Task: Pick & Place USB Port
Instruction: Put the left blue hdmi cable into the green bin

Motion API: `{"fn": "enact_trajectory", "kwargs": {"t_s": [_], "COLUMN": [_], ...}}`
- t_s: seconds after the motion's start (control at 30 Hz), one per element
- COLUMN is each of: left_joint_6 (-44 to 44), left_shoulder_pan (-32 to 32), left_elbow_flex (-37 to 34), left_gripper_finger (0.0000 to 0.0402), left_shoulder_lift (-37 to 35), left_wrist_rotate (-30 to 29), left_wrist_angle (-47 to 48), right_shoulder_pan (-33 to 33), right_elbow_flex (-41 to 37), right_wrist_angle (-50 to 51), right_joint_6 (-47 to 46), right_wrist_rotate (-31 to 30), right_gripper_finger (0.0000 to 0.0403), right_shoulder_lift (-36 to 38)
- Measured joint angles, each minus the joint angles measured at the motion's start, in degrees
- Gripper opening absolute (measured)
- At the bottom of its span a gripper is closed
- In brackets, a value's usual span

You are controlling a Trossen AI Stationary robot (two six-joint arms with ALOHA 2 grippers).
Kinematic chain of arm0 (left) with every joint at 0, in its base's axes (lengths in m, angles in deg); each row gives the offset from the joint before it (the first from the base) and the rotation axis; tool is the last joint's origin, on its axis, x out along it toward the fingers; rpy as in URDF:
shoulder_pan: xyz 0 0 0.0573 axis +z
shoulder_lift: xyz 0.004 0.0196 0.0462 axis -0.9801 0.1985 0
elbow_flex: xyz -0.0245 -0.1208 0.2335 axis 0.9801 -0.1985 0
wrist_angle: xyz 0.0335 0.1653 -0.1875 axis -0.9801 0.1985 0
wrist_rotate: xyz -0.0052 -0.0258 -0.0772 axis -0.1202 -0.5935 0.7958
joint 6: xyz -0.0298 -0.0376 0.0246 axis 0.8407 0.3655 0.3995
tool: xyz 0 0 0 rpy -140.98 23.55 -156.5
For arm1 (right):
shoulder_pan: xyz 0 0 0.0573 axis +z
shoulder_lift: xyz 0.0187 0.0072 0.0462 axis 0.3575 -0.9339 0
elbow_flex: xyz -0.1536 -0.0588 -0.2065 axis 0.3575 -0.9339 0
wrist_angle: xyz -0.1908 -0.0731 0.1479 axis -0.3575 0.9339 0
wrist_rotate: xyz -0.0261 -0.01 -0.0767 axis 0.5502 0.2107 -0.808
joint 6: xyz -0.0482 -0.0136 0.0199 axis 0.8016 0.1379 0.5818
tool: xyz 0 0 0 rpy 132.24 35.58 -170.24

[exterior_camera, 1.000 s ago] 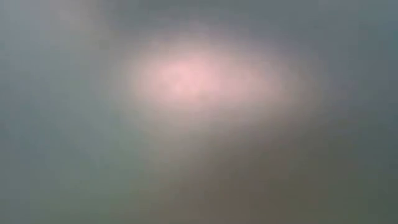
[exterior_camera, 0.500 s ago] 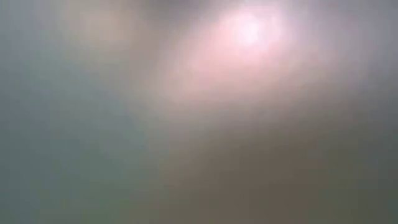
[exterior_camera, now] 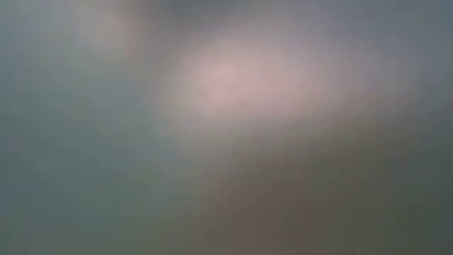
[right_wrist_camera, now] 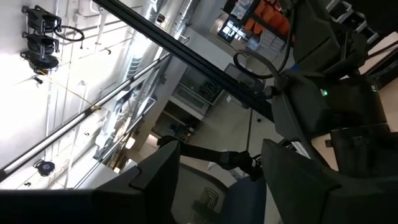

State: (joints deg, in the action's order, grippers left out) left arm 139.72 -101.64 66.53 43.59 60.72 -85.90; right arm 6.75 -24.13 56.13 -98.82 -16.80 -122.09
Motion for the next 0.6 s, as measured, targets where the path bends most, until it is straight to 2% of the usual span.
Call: {"fn": "enact_trajectory", "kwargs": {"t_s": [0.13, 0.37, 0.6], "left_joint_6": [1.39, 1.28, -1.37], "left_shoulder_pan": [-0.02, -0.01, -0.02], "left_elbow_flex": [0.00, 0.00, 0.00], "left_gripper_finger": [0.0032, 0.0095, 0.0104], "left_shoulder_lift": [0.00, 0.00, 0.00], "left_wrist_rotate": [-0.78, -3.42, -3.28], "left_wrist_angle": [1.82, 2.52, 2.33], "right_shoulder_pan": [-0.31, -0.31, -0.39], "right_elbow_flex": [0.00, 0.00, 0.00], "right_wrist_angle": [0.00, 0.78, 1.25], "right_joint_6": [0.00, 0.00, -0.13], "right_wrist_rotate": [0.02, 0.00, -0.17], "right_gripper_finger": [0.0215, 0.0215, 0.0215], "right_shoulder_lift": [0.00, 0.00, 0.00]}}
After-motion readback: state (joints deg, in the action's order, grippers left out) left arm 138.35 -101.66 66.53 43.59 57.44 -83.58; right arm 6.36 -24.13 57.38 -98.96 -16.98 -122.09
